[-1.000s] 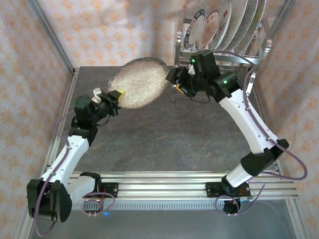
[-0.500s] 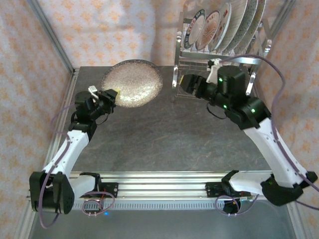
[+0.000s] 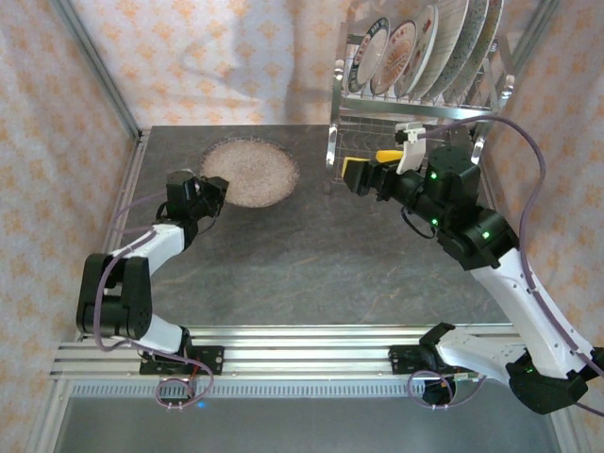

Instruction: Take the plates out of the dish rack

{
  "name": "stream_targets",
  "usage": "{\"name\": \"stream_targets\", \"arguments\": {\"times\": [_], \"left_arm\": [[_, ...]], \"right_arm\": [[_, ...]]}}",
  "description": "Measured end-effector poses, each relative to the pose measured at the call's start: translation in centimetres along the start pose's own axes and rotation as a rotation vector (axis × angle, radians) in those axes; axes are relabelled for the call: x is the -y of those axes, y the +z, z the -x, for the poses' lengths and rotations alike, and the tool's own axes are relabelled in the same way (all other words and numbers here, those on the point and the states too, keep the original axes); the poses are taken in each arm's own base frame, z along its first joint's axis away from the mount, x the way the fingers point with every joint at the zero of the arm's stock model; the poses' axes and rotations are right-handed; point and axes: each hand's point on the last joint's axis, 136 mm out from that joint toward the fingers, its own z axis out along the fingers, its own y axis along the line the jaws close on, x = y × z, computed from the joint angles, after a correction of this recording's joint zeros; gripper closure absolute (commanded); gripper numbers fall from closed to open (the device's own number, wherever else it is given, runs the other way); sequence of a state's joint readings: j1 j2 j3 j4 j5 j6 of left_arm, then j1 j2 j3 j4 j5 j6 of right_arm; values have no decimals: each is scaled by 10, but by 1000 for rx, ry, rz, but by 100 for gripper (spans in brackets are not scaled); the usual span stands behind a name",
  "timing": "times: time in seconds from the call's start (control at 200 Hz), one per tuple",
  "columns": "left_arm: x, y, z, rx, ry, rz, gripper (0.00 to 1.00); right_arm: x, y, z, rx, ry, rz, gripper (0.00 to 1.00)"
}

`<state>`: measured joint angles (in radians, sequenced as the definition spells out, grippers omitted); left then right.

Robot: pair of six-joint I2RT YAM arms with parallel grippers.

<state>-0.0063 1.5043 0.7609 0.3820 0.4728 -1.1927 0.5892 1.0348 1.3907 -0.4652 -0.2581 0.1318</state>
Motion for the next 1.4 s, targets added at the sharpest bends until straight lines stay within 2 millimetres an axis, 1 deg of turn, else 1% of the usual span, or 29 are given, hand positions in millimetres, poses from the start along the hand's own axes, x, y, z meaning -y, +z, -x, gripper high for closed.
{"name": "stream_targets", "arguments": {"times": [0.145, 0.275, 0.375, 0.601, 0.801, 1.016, 1.196, 1.401], "left_arm": [[-10, 23, 5, -2, 15, 13, 100], [-14, 47, 11, 0, 18, 6, 100], [-17, 62, 15, -1, 19, 8, 100], [-21, 90, 20, -14, 17, 7, 100], [-26, 113, 24, -24, 16, 6, 100], [-42, 131, 24, -35, 6, 31, 100], [-38, 142, 24, -42, 11, 16, 100], [-35, 152, 16, -61, 21, 0, 100]], "right_arm": [[-2, -2, 6, 25, -28, 8, 8], [-2, 1, 6, 26, -32, 9, 8], [-2, 5, 6, 24, -34, 7, 8], [1, 11, 3, 11, -33, -1, 8], [2, 13, 2, 8, -32, -6, 8], [2, 13, 2, 10, -30, -10, 8], [3, 14, 2, 8, -25, -14, 8], [4, 18, 1, 0, -16, -16, 8]]}}
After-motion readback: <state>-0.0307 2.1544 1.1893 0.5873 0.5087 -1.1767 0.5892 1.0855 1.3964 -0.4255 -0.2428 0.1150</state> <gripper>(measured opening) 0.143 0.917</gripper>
